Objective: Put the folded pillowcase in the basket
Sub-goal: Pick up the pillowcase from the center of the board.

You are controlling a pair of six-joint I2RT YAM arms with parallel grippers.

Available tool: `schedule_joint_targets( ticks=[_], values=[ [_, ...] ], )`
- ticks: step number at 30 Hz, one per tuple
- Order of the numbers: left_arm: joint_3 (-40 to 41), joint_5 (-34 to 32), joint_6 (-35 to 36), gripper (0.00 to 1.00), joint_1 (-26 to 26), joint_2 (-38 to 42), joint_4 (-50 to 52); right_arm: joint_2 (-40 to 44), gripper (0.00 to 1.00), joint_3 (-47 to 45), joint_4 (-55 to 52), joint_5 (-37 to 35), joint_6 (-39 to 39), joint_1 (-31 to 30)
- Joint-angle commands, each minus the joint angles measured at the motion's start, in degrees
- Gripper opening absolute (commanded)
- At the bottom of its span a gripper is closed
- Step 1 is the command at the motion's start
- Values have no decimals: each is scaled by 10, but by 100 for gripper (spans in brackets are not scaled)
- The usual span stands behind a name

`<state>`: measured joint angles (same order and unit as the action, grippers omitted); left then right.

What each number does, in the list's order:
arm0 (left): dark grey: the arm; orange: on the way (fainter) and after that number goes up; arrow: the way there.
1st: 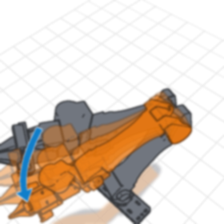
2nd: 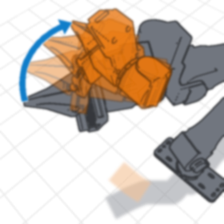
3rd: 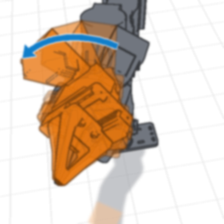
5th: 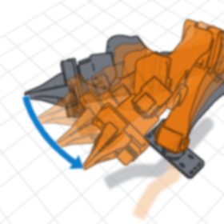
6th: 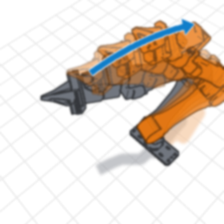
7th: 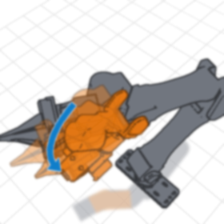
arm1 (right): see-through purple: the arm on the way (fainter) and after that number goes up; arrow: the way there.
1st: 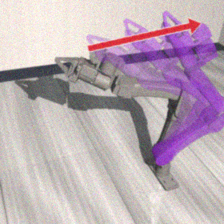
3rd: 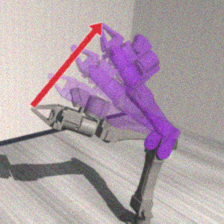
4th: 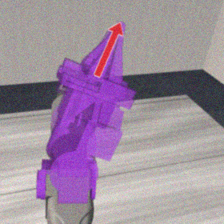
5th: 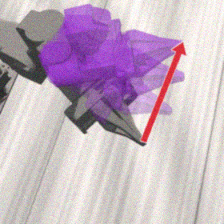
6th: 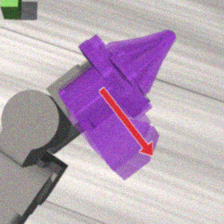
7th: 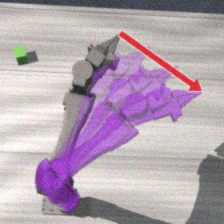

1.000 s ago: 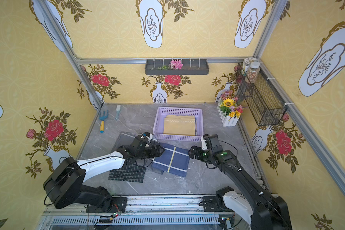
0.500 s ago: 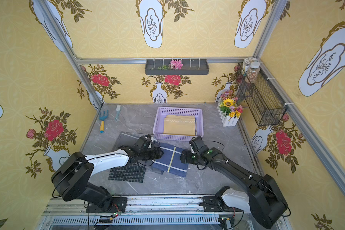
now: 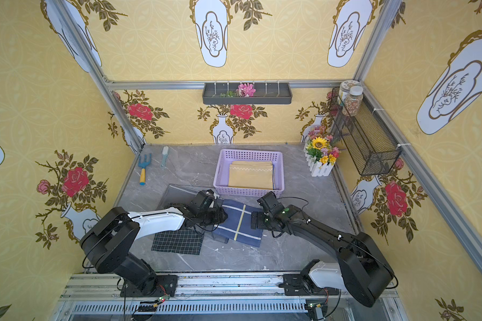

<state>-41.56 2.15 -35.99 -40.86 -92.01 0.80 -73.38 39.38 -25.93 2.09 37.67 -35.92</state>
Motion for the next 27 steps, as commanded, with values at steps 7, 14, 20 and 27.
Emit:
schedule_joint_targets(
  ticks=[7,14,20,27],
  values=[
    [2,25,3,45,-5,-11,0,-16,99,9,-8,-23,48,-1],
    [8,24,-3,30,-9,-7,-4,-42,97,9,6,-10,63,-1],
    [12,22,-5,19,-9,-2,-4,-52,85,9,12,-13,67,5],
    [13,19,-4,5,-10,1,-4,-65,75,8,23,-8,58,20]
  ],
)
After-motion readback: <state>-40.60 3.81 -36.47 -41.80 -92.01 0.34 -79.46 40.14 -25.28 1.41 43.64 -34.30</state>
